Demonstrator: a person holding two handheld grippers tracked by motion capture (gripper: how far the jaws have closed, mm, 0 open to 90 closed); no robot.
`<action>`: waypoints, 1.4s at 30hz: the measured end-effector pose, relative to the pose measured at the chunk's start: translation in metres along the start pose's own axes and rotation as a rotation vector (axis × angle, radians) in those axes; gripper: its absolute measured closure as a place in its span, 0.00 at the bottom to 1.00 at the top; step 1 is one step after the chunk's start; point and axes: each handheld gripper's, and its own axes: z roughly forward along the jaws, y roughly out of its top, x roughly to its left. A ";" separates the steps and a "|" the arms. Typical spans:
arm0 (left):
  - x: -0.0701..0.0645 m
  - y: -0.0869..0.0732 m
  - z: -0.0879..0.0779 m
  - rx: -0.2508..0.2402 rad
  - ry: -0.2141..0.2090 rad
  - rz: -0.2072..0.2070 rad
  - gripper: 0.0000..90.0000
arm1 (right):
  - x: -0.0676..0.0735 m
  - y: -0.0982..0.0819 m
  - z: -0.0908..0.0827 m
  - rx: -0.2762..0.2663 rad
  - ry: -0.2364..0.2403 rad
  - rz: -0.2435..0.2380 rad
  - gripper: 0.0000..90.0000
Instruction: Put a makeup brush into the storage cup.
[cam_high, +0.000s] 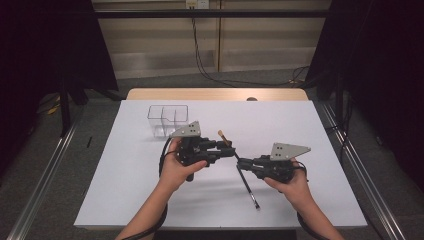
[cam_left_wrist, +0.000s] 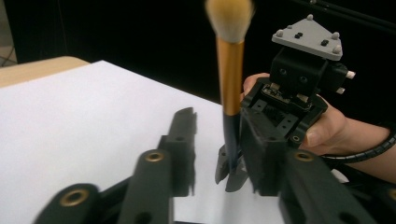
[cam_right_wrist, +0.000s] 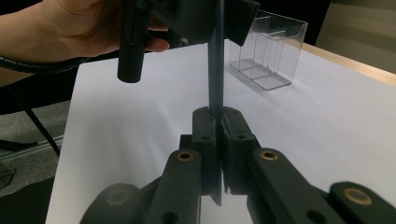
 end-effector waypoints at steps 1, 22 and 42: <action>0.000 -0.001 0.000 -0.006 0.003 0.001 0.78 | 0.000 0.000 0.000 0.002 -0.002 0.000 0.95; -0.002 -0.004 0.002 -0.059 -0.030 0.016 0.92 | 0.002 -0.003 0.015 0.015 0.015 0.052 0.94; -0.003 -0.006 0.004 -0.090 -0.006 0.030 0.93 | 0.004 -0.003 0.025 0.002 0.021 0.094 0.93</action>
